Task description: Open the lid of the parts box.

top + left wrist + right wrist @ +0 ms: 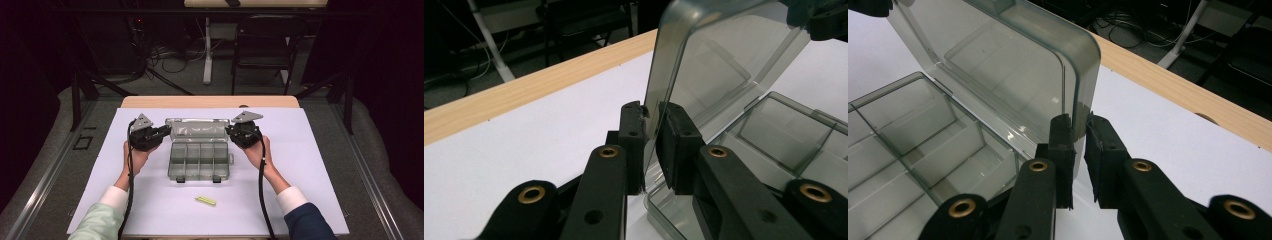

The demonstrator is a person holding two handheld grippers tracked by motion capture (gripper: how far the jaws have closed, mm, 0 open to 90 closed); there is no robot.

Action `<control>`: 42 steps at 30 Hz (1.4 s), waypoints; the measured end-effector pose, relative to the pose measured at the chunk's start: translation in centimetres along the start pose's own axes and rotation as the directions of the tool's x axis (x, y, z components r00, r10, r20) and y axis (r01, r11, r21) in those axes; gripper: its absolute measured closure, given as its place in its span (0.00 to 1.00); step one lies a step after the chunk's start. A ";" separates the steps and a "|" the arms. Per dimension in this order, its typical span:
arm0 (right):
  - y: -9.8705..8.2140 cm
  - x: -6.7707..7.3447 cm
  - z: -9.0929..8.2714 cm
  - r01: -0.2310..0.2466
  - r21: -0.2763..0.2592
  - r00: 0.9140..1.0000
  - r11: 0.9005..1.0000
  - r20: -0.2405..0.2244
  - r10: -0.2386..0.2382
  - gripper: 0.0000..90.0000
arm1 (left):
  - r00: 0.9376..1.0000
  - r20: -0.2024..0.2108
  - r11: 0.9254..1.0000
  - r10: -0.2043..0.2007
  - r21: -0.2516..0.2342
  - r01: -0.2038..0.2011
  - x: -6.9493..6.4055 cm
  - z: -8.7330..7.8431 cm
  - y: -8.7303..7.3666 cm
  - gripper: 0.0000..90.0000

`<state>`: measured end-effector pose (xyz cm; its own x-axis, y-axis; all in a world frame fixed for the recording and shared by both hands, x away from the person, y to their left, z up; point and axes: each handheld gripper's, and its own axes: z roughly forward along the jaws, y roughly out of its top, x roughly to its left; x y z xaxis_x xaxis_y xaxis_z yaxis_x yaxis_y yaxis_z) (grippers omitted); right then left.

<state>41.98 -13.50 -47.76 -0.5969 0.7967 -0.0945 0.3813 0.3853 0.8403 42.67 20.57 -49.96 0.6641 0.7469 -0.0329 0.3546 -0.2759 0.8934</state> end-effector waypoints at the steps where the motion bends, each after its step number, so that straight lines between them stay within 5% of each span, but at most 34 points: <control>1: 0.0 0.0 0.2 -0.004 0.004 1.000 1.000 0.003 0.004 0.91 | 1.000 0.000 1.000 -0.007 0.002 0.007 0.1 0.2 -0.1 0.89; 13: -1.6 -0.6 2.5 -0.058 0.059 0.998 0.997 0.009 0.058 0.91 | 0.999 -0.019 0.998 -0.050 0.038 0.050 0.5 1.9 -1.1 0.90; 28: -2.8 -0.6 3.8 -0.088 0.118 0.996 0.989 0.004 0.089 0.89 | 0.997 -0.069 0.991 -0.038 0.125 0.047 0.6 3.7 -2.1 0.82; 33: -3.1 -0.6 3.7 -0.090 0.112 0.996 0.990 0.004 0.090 0.86 | 0.994 -0.095 0.989 -0.055 0.132 0.068 0.7 3.7 -2.4 0.71; 34: -3.1 -0.6 3.5 -0.087 0.106 0.996 0.990 -0.002 0.088 0.82 | 0.993 -0.106 0.988 -0.060 0.134 0.074 0.7 3.7 -2.4 0.60; 37: -3.1 -0.5 3.2 -0.085 0.106 0.996 0.991 -0.010 0.087 0.76 | 0.991 -0.117 0.985 -0.068 0.150 0.086 0.9 3.3 -2.4 0.51; 42: -3.6 0.0 1.9 -0.062 0.095 0.996 0.994 -0.053 0.067 0.46 | 0.992 -0.115 0.985 -0.057 0.155 0.074 0.3 2.0 -2.6 0.25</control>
<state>41.93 -14.01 -51.79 -0.6063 0.7952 -0.0096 0.4830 0.3778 0.7899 43.31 20.32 -53.16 0.5625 0.8262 -0.0316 0.5008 -0.3101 0.8081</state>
